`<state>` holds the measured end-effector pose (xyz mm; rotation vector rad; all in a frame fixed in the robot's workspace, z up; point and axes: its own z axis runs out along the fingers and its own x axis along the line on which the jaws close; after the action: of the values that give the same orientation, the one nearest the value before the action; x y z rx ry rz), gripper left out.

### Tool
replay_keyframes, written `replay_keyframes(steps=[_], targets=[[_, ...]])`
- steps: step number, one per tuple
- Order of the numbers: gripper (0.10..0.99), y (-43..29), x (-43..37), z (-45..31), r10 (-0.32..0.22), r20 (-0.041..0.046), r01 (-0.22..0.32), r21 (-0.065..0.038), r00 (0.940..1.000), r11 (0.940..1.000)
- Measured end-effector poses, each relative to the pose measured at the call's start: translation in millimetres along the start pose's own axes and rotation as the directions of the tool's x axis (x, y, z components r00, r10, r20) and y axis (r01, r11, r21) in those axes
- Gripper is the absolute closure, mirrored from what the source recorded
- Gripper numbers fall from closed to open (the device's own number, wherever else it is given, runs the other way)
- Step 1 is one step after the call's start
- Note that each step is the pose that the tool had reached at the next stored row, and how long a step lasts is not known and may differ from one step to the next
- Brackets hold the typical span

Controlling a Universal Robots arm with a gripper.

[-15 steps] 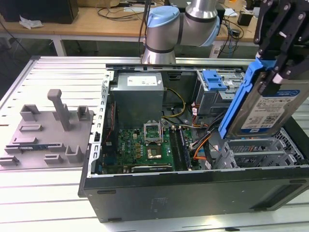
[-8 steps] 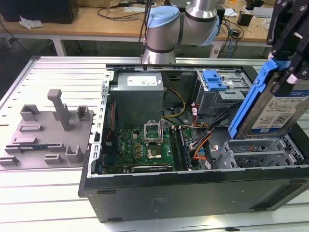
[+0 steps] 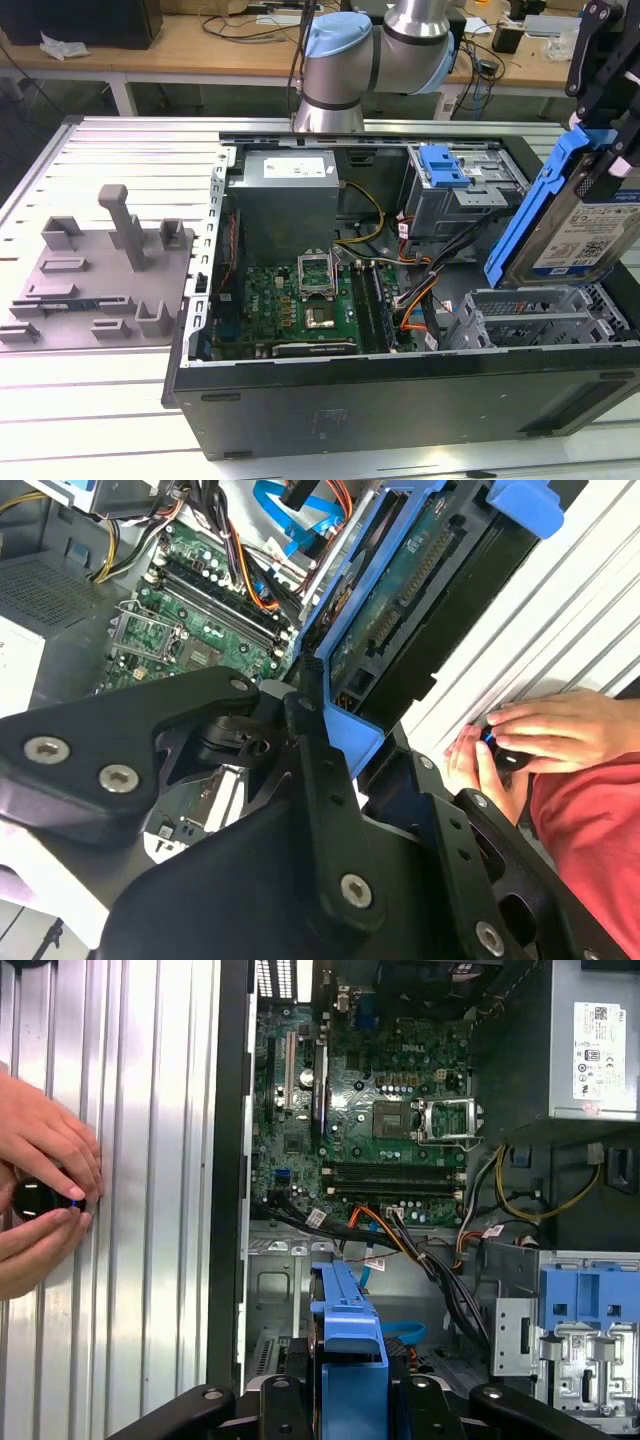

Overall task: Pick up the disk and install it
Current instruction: 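Insert the disk into the insertion slot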

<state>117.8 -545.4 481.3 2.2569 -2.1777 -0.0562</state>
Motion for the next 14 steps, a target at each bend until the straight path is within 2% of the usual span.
replay_keyframes(steps=[14], targets=[[0.718, 1.6, -1.0, 7.0, 0.0, -0.0002, 0.0, 0.0, 1.0, 1.0]])
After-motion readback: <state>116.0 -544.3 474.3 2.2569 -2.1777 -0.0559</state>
